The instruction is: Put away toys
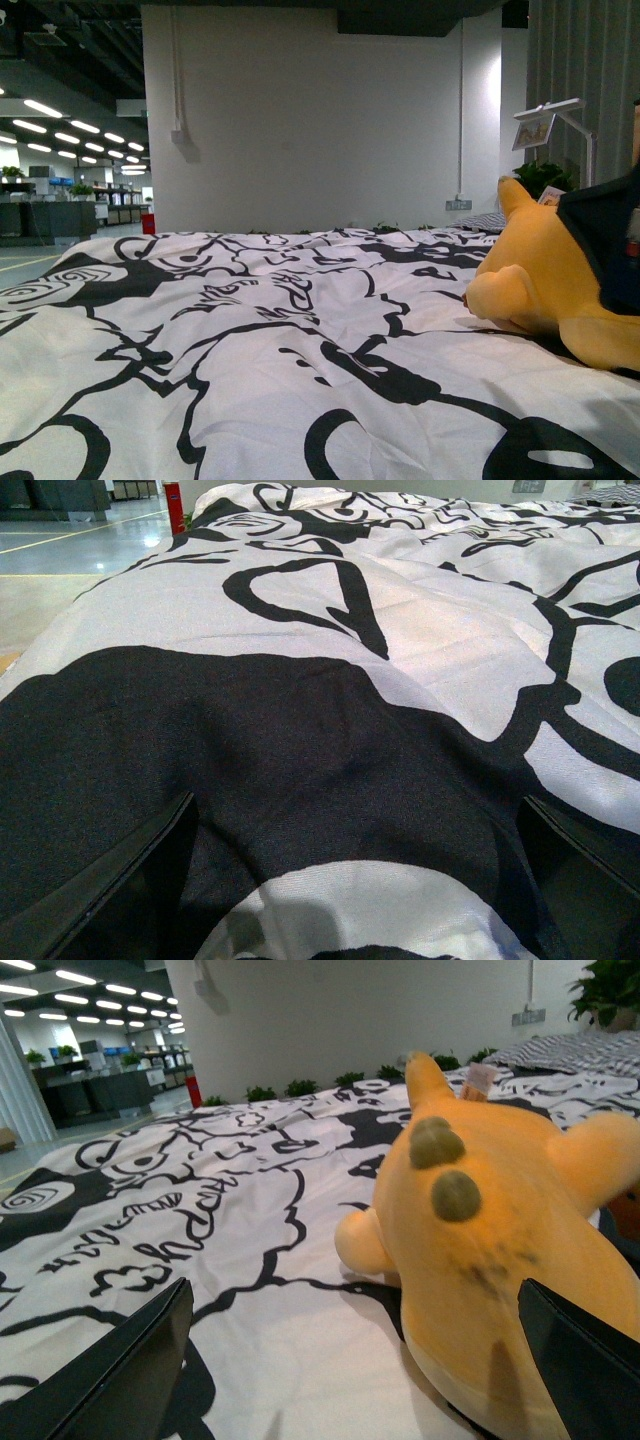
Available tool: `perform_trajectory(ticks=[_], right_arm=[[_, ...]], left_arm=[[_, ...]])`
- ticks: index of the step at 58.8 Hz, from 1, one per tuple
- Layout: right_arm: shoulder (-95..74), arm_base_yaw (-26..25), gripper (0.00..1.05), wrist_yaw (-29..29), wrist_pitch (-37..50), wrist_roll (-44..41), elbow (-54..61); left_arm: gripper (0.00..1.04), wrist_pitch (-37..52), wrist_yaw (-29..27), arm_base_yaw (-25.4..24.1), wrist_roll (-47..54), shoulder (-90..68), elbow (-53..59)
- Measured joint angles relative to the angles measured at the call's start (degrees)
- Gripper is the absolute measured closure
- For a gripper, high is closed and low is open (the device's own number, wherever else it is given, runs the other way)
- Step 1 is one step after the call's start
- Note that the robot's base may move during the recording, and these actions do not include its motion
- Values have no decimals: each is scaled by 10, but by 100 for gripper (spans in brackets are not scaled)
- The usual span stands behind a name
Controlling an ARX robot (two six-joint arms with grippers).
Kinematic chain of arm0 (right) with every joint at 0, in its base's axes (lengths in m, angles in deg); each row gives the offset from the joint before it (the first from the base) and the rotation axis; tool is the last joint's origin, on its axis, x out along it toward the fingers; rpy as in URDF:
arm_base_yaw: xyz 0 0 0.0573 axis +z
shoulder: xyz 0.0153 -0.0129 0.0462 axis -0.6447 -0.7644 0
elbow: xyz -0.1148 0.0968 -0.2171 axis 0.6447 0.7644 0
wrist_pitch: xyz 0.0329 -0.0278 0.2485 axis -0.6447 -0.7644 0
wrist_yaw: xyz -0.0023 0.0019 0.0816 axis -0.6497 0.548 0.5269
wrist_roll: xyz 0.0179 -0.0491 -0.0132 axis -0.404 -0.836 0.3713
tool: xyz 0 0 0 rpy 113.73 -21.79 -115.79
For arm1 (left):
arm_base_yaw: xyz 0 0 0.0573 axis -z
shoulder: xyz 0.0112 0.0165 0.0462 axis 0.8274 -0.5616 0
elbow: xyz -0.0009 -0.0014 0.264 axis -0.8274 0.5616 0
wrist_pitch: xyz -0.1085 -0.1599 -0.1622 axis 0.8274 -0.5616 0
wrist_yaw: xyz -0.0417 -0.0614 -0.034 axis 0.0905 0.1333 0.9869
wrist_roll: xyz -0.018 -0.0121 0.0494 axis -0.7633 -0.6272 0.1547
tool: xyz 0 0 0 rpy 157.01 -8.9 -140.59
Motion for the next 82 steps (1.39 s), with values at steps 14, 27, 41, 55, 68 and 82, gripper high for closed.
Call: perform_trajectory(ticks=[14,27,41,55,68,82], right_arm=[[-77,37,7,-90,58,-128,-55],[-127,41,7,-124,41,-248,-102],[-151,19,7,-157,-44,-251,-156],[-169,-20,7,-179,-170,-210,-209],[-188,-40,7,-177,-293,-179,-249],[-203,-58,7,-177,-384,-160,-293]], left_arm=[[6,0,0,0,0,0,0],[6,0,0,0,0,0,0],[6,0,0,0,0,0,0],[6,0,0,0,0,0,0],[6,0,0,0,0,0,0],[6,0,0,0,0,0,0]])
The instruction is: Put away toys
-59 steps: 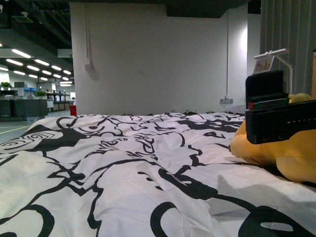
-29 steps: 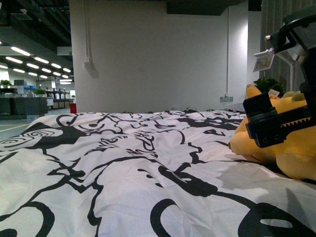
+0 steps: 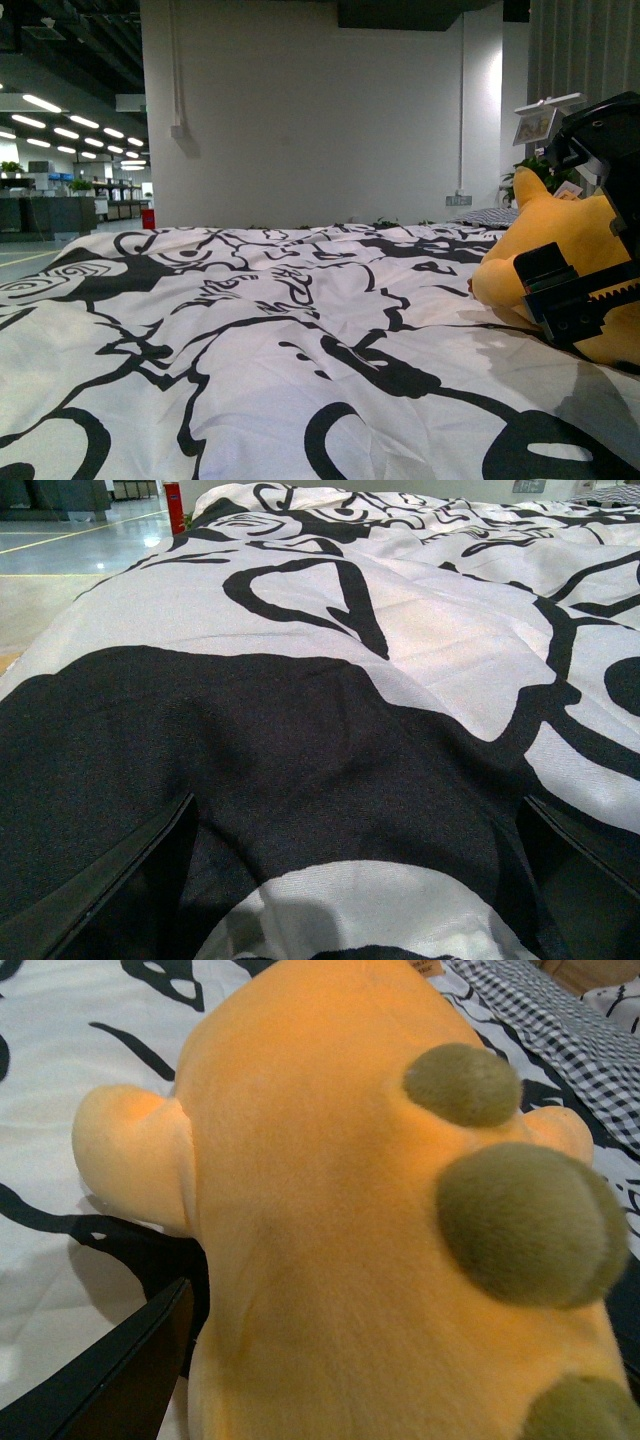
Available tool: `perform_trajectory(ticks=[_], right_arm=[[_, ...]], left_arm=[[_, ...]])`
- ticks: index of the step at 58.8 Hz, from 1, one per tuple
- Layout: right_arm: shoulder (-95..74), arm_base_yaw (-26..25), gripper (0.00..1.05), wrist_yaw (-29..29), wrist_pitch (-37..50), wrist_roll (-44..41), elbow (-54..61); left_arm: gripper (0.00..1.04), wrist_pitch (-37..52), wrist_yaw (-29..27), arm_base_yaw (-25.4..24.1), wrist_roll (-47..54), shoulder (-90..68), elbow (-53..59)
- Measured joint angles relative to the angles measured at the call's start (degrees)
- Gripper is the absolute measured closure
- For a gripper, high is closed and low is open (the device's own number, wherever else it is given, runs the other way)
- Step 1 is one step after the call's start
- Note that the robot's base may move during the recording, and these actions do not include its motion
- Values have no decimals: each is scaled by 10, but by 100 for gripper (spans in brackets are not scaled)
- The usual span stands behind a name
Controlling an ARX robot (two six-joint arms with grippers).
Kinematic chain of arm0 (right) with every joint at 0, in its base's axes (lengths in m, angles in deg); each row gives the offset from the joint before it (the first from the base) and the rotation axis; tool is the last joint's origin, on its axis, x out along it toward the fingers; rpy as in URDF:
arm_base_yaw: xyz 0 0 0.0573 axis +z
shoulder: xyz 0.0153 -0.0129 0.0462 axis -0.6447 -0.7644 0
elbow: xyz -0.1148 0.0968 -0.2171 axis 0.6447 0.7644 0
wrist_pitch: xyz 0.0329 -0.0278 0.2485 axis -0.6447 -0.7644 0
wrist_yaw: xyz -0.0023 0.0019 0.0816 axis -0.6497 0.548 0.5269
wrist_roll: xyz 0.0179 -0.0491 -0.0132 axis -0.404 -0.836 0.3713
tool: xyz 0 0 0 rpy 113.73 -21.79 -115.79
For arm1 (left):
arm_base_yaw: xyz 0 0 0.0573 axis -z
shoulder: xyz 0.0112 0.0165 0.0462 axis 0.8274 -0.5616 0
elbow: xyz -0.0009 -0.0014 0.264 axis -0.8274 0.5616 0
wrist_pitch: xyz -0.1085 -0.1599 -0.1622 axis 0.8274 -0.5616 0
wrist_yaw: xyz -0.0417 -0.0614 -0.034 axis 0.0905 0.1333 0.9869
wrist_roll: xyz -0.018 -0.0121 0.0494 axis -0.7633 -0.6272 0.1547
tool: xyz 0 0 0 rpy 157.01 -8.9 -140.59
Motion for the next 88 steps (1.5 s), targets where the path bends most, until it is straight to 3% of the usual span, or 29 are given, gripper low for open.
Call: perform_trajectory(ticks=[8,11,20,24,39,48,57,68,88], right_arm=[[-4,-5,7,5,-18,6,-10],[-4,-6,11,5,-20,7,-10],[-4,-10,31,15,-23,8,-11],[-4,-12,45,27,-23,10,-11],[3,-21,77,93,-6,47,-11],[32,-35,93,179,0,78,-11],[89,-64,98,292,5,104,-11],[225,-172,98,485,14,186,18],[363,-329,98,681,68,330,125]], left_arm=[[6,0,0,0,0,0,0],[6,0,0,0,0,0,0],[6,0,0,0,0,0,0],[6,0,0,0,0,0,0],[6,0,0,0,0,0,0],[6,0,0,0,0,0,0],[6,0,0,0,0,0,0],[6,0,0,0,0,0,0],[6,0,0,0,0,0,0]])
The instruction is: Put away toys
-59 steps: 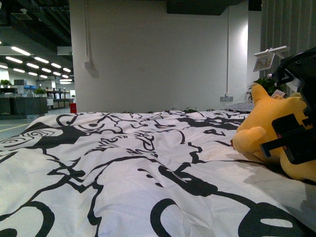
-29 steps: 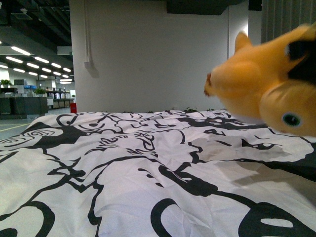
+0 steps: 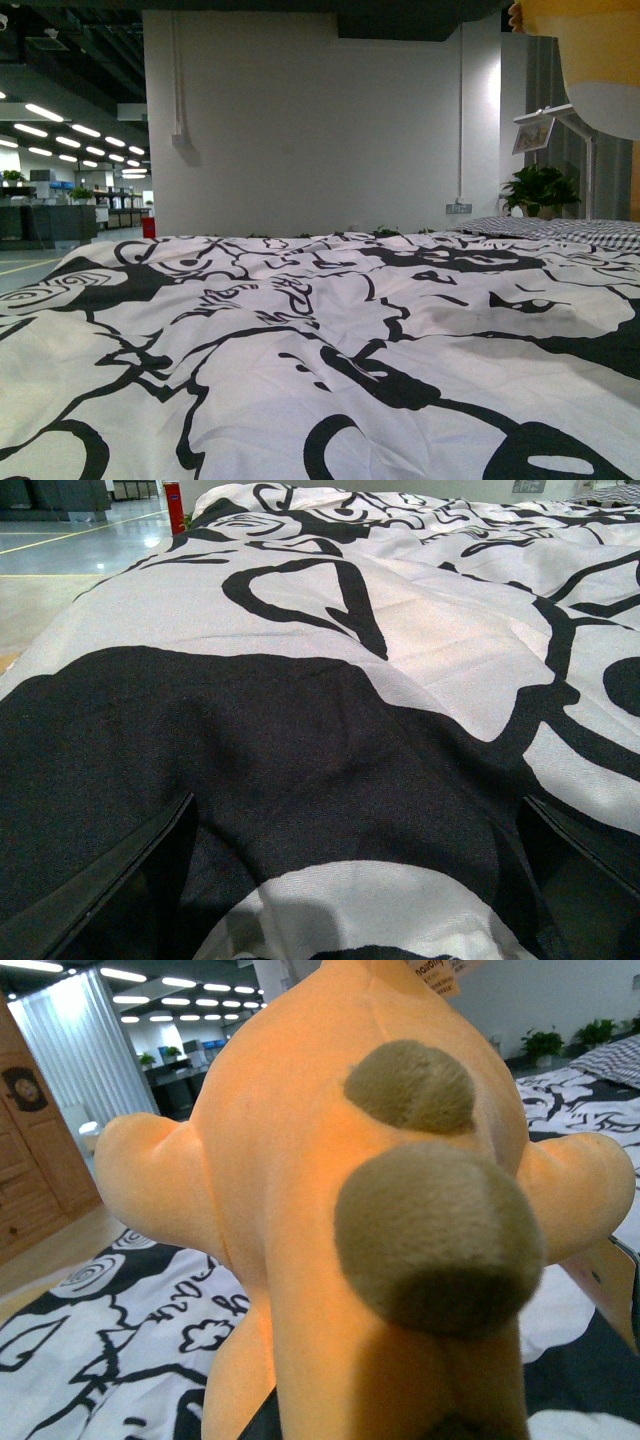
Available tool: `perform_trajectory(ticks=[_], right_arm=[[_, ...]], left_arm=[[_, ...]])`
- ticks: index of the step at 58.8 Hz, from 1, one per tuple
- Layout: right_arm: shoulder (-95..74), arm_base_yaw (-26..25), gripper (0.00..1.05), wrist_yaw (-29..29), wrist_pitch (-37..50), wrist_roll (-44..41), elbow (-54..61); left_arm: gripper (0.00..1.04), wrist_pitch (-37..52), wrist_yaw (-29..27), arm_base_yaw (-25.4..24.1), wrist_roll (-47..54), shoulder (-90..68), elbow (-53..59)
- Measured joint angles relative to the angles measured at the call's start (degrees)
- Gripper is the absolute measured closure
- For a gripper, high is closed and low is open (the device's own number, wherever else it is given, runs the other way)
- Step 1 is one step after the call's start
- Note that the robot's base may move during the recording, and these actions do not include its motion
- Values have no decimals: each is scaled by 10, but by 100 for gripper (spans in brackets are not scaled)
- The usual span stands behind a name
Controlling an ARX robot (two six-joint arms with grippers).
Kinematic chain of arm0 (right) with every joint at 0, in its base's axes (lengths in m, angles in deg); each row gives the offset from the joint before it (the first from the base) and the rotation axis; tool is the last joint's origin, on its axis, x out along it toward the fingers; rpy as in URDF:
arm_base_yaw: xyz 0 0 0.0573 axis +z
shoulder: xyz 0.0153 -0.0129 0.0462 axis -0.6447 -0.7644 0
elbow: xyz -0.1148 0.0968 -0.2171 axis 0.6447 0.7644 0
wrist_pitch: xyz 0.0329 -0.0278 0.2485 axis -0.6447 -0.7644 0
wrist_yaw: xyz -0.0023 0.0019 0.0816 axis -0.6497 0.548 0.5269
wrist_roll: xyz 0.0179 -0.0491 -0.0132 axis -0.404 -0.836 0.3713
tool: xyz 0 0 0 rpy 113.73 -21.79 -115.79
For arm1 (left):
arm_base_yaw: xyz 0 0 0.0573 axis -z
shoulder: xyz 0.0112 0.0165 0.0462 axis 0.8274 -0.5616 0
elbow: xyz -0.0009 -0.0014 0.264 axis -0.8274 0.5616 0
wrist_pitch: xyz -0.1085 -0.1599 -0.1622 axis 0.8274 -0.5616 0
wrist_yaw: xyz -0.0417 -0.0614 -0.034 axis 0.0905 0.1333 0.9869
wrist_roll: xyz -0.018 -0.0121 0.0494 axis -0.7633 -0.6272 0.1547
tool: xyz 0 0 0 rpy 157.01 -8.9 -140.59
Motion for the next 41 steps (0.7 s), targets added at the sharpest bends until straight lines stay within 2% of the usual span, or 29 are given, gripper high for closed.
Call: perform_trajectory(ticks=[7,12,41], right_arm=[[43,-26,98,29,12,45,41],[75,-28,98,29,-2,58,64],[86,-27,98,29,-14,66,71]], left_arm=[[6,0,0,0,0,0,0],[6,0,0,0,0,0,0],[6,0,0,0,0,0,0]])
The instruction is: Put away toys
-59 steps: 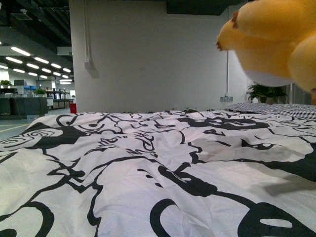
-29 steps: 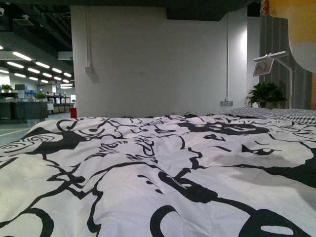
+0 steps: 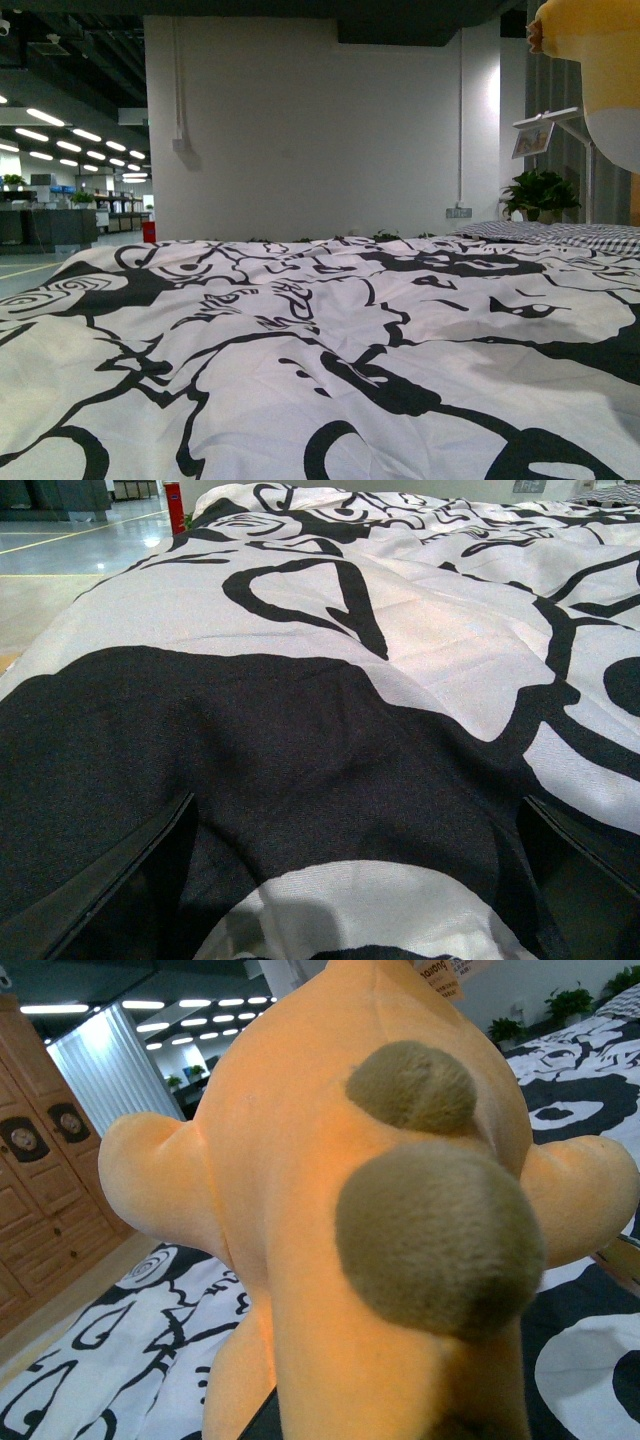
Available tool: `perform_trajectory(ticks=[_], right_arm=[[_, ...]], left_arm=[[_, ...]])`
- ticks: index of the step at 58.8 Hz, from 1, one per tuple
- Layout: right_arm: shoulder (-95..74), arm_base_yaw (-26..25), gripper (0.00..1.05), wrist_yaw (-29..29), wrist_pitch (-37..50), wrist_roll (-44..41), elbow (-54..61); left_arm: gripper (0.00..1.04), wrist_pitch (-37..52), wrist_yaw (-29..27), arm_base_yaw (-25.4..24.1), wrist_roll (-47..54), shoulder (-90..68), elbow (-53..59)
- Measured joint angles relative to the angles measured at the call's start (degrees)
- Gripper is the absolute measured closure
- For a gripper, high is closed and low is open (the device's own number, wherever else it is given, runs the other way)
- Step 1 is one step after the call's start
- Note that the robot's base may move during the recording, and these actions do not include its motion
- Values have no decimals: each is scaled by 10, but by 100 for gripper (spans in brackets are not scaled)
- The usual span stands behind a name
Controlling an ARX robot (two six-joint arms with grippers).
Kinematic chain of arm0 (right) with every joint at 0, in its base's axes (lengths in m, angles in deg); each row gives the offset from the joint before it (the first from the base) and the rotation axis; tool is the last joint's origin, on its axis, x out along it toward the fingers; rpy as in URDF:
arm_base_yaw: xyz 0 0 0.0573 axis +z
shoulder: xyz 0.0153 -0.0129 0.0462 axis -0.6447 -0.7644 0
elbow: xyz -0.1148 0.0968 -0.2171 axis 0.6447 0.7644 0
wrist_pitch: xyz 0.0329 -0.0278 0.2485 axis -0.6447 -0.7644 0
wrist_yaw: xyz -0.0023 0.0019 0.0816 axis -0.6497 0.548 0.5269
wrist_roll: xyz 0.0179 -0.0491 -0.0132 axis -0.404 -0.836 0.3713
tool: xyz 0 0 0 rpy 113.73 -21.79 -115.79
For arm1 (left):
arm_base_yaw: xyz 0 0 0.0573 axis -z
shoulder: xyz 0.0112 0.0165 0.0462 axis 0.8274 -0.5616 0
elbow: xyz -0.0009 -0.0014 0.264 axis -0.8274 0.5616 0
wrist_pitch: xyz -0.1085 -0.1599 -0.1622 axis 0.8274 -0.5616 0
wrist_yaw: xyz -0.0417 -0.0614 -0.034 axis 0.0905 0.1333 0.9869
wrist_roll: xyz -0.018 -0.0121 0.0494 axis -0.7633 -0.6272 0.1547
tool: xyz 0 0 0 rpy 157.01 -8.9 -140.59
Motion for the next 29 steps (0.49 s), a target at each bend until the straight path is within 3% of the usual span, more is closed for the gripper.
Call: perform_trajectory(ticks=[29], right_arm=[[0,0,98,0,0,0,0]], left_arm=[[6,0,0,0,0,0,0]])
